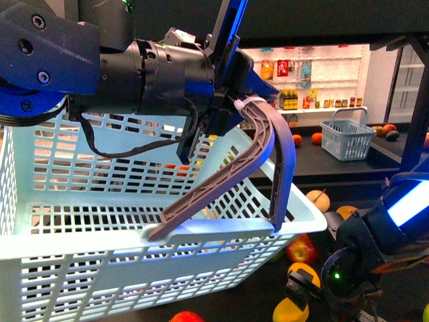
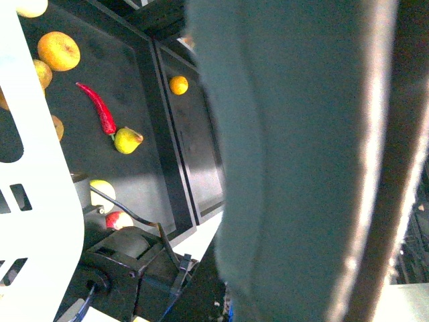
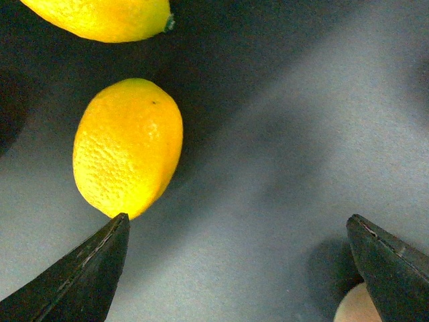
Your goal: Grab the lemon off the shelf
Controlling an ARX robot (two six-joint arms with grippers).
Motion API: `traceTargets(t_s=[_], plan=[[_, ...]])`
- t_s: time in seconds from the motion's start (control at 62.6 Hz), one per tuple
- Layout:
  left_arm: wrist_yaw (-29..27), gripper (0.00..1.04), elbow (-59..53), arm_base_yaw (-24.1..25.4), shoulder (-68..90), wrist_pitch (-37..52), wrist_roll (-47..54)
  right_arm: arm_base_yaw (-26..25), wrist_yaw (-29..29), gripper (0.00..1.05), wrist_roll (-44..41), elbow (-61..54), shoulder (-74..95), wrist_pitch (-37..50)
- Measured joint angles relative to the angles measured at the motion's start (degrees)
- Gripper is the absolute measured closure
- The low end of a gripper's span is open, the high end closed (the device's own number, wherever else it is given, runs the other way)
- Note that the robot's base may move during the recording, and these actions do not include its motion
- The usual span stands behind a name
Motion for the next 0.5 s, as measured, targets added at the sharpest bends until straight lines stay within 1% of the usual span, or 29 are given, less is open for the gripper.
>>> traceTargets(t_s=[0.495], plan=[[-1.4,0.99,0.0,0.2,0.0,0.0,1.4,1.9,0.8,0.07,3.1,17.6,11.3,-5.4]])
